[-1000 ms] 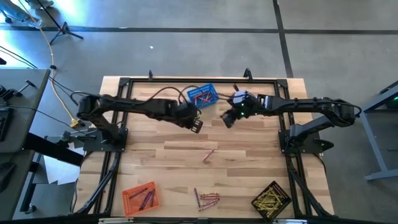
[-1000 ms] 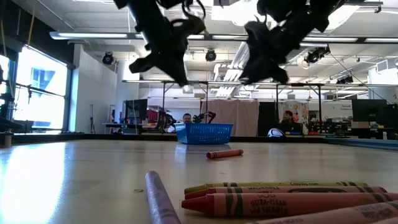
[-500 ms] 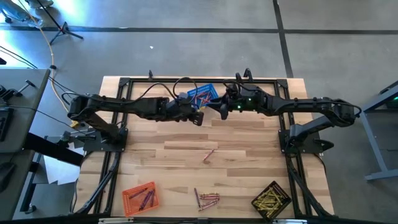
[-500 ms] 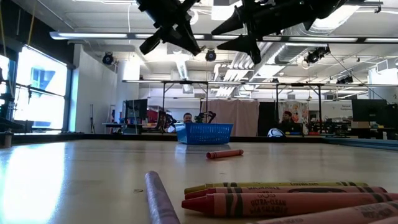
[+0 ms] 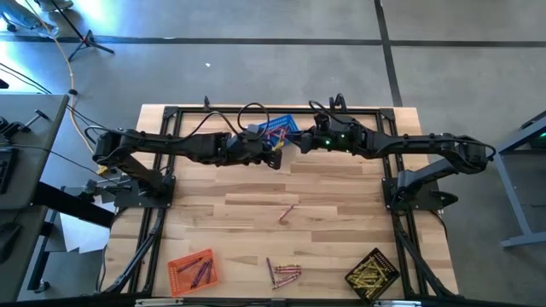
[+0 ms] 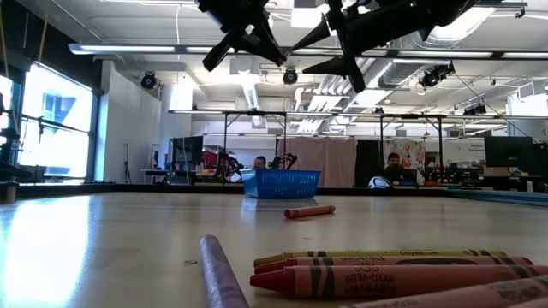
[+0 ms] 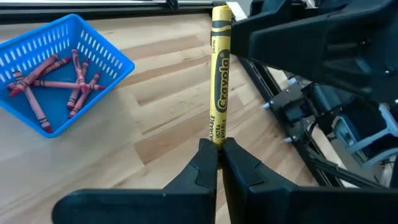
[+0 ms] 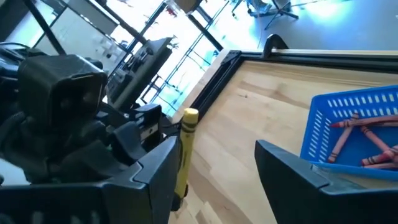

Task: Sort crayons
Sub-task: Put the yellow crayon into the black bin

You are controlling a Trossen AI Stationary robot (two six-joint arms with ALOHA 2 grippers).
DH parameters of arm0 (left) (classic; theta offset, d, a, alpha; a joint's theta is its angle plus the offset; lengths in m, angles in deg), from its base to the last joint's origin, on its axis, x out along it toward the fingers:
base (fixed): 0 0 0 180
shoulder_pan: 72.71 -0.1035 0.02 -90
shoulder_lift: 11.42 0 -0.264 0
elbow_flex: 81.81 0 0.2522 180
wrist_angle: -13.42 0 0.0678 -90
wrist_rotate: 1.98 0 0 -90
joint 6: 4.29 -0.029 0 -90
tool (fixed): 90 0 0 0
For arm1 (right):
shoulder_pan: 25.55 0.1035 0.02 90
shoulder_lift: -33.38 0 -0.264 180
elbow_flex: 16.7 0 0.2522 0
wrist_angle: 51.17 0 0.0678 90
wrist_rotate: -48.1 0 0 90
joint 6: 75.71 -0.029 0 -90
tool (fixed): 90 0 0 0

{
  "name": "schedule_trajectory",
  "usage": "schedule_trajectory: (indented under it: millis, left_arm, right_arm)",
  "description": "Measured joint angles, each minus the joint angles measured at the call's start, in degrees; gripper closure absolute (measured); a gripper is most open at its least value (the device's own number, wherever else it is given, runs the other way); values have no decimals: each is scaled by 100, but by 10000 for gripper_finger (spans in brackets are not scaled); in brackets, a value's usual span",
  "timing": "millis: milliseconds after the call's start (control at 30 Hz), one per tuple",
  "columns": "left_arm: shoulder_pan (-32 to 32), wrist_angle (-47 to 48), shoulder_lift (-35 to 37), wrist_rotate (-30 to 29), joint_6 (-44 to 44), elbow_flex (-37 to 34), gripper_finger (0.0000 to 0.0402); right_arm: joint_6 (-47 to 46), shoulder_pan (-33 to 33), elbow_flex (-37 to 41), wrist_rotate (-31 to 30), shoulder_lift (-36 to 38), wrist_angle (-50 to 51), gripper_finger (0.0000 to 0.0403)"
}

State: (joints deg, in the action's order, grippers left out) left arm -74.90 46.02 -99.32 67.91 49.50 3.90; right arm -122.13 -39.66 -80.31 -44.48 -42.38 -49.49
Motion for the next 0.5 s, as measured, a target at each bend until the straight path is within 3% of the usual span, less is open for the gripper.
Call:
schedule_trajectory:
  millis: [500]
  left_arm:
    - [-4,-289,0,-48,107,4,401]
  right_arm:
    - [-21,216,0,-51,-4,-302,204]
